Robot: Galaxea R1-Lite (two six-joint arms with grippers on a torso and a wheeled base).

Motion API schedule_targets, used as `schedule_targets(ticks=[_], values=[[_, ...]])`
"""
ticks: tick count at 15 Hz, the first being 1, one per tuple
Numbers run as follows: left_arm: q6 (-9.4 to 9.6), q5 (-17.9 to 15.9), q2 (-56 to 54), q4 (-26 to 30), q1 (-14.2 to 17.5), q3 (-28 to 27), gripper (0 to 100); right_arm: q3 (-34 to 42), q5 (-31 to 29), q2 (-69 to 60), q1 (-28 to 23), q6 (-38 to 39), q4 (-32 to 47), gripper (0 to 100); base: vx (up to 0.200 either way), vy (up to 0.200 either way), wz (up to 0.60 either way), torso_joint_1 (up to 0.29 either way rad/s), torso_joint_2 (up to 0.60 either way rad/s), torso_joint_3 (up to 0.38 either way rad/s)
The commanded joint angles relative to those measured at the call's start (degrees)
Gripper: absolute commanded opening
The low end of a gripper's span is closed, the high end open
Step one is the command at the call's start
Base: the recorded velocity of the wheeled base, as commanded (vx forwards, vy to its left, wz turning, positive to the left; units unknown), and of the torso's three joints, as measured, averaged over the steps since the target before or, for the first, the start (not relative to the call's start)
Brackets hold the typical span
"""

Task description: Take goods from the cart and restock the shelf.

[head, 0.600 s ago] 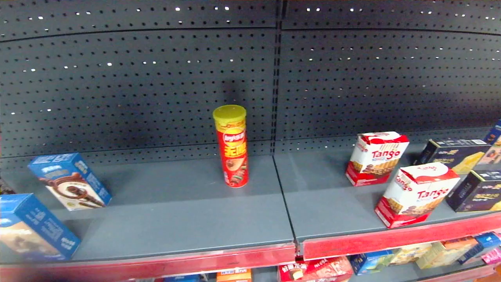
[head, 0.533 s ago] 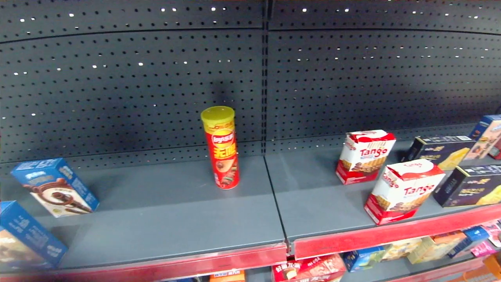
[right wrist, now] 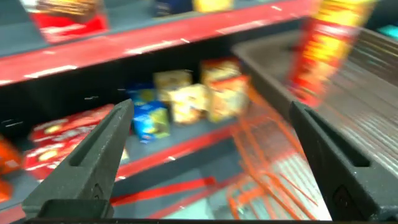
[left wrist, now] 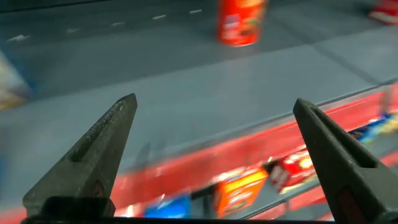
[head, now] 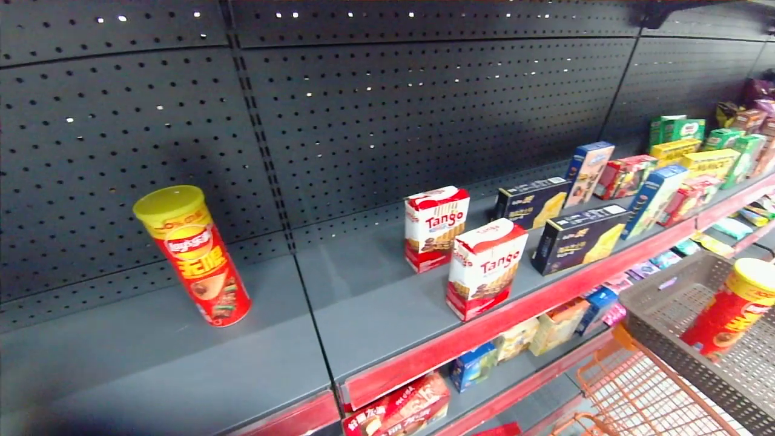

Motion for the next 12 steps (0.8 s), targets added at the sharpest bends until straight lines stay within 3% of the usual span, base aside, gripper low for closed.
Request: schedule_targets(ticks=[1,10,12], values=[[-0.01,0.02,0.07,-0.01,0.02,0.01,100,0.0,-0.02,0.09,-0.01,-0.03,-0.02,100,0.0,0.0,-0.6,-0.002,0.0,0.012],[-0.01,0.02,0.07,-0.01,0.02,0.01,100,0.0,-0.02,0.09,-0.01,0.06,-0.02,100,0.0,0.0,-0.6,0.002,0.0,0.001],[-0.01,0.02,0.07,-0.01,0.02,0.01,100,0.0,-0.02,0.09,-0.01,0.06,-0.02,100,0.0,0.0,0.0,0.0,0.0,0.0]])
